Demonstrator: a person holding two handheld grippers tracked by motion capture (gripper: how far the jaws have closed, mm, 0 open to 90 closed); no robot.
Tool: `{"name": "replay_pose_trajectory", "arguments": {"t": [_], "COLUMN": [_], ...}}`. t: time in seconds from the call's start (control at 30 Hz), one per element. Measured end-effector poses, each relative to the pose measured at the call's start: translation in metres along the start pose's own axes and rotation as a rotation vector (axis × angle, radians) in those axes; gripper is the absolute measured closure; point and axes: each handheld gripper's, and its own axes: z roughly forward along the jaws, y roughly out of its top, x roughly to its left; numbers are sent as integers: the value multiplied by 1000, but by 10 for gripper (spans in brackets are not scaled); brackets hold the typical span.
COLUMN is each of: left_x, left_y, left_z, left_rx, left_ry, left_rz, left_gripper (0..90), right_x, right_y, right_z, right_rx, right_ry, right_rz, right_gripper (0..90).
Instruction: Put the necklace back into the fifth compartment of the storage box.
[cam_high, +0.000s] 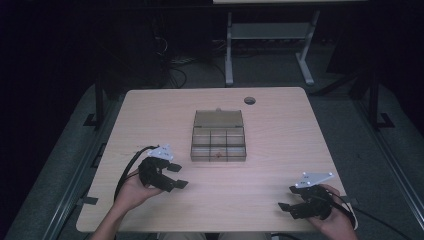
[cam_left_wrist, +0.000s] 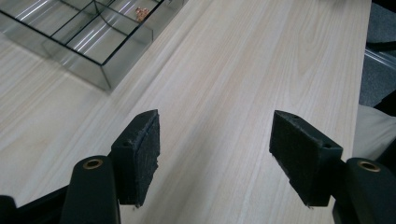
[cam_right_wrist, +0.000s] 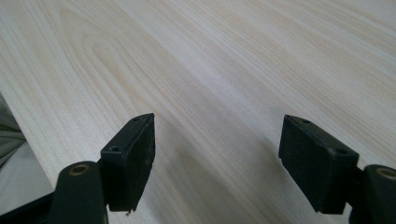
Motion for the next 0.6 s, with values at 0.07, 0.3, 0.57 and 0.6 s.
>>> {"name": "replay_pose_trajectory", "arguments": {"t": [0.07,0.3,0.57,0.6], "left_x": [0,-1,-5,-6], "left_y": [-3,-16,-33,-35], "left_z": [-1,-8,-14,-15], "left_rx": [-2,-11,-23,-25], "left_ry": [5,16,19,18], "left_rz": [-7,-19,-34,-42], "left_gripper": [332,330,322,322], "right_x": [0,1,2,2], "right_y": [0,1,1,1], "right_z": [0,1,1,1], "right_rx": [4,8,7,7], "right_ry": [0,-1,-4,-2], "right_rz": [-1,-4,-4,-1], "right_gripper": [268,268,268,268]}}
